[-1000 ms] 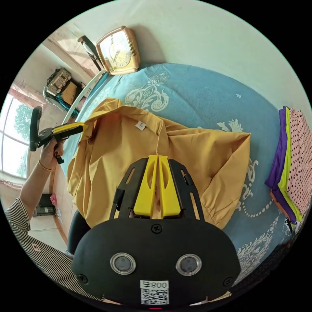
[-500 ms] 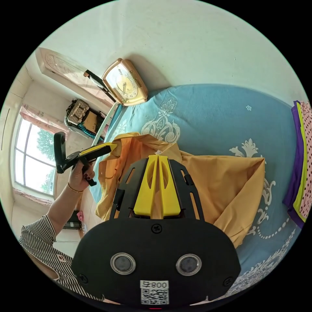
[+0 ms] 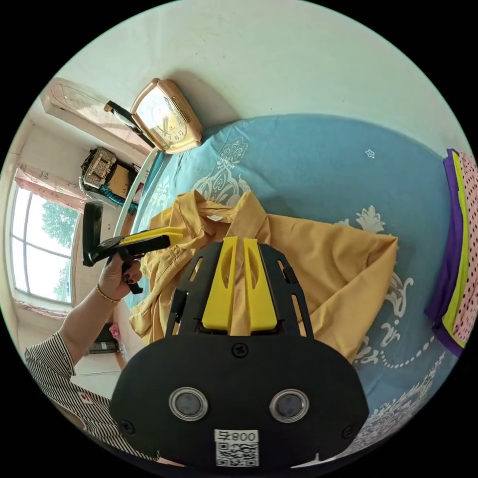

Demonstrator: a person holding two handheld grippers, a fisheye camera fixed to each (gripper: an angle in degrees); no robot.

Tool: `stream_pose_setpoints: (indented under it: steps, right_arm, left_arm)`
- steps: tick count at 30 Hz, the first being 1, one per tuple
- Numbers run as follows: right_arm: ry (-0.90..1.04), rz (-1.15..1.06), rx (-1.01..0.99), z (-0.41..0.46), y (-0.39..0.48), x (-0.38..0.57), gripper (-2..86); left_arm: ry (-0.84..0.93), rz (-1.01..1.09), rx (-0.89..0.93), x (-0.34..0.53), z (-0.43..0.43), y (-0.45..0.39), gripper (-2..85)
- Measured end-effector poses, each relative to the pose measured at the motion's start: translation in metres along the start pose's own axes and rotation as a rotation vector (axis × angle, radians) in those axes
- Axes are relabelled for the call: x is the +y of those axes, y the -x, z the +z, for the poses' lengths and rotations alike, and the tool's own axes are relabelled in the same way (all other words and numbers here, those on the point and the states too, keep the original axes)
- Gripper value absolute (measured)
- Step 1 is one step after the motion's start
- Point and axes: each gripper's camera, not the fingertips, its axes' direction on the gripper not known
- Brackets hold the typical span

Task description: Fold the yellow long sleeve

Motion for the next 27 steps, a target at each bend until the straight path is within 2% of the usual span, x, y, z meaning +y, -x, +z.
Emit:
stream_pose_setpoints:
  steps: [4, 7, 13, 19, 22, 24, 27]
  right_arm:
    - [-0.048, 0.039, -0.099, -0.032, -0.029, 0.066, 0.7]
    - [-0.054, 0.048, -0.081, -0.044, -0.036, 0.11, 0.8]
    - [-0.015, 0.025, -0.081, -0.042, -0.017, 0.184, 3.5]
    - [0.061, -0.032, -0.07, -0.043, 0.03, 0.278, 5.8]
    - [0.087, -0.019, -0.064, -0.045, 0.041, 0.327, 5.8]
    - [0.083, 0.016, -0.089, -0.048, 0.041, 0.353, 5.8]
    - [0.072, 0.066, -0.143, -0.051, 0.041, 0.392, 5.1]
  left_arm:
    - [-0.037, -0.018, 0.026, 0.06, -0.035, 0.024, 6.2]
    - [-0.039, -0.036, 0.032, 0.11, -0.057, 0.041, 5.2]
    - [-0.033, -0.058, -0.092, 0.195, -0.089, 0.058, 7.4]
    - [0.047, -0.175, -0.249, 0.284, -0.096, 0.083, 10.5]
    - [0.038, -0.347, -0.208, 0.327, -0.096, 0.11, 11.0]
    - [-0.068, -0.502, -0.144, 0.363, -0.101, 0.132, 10.9]
    - [-0.124, -0.678, -0.097, 0.4, -0.097, 0.159, 10.5]
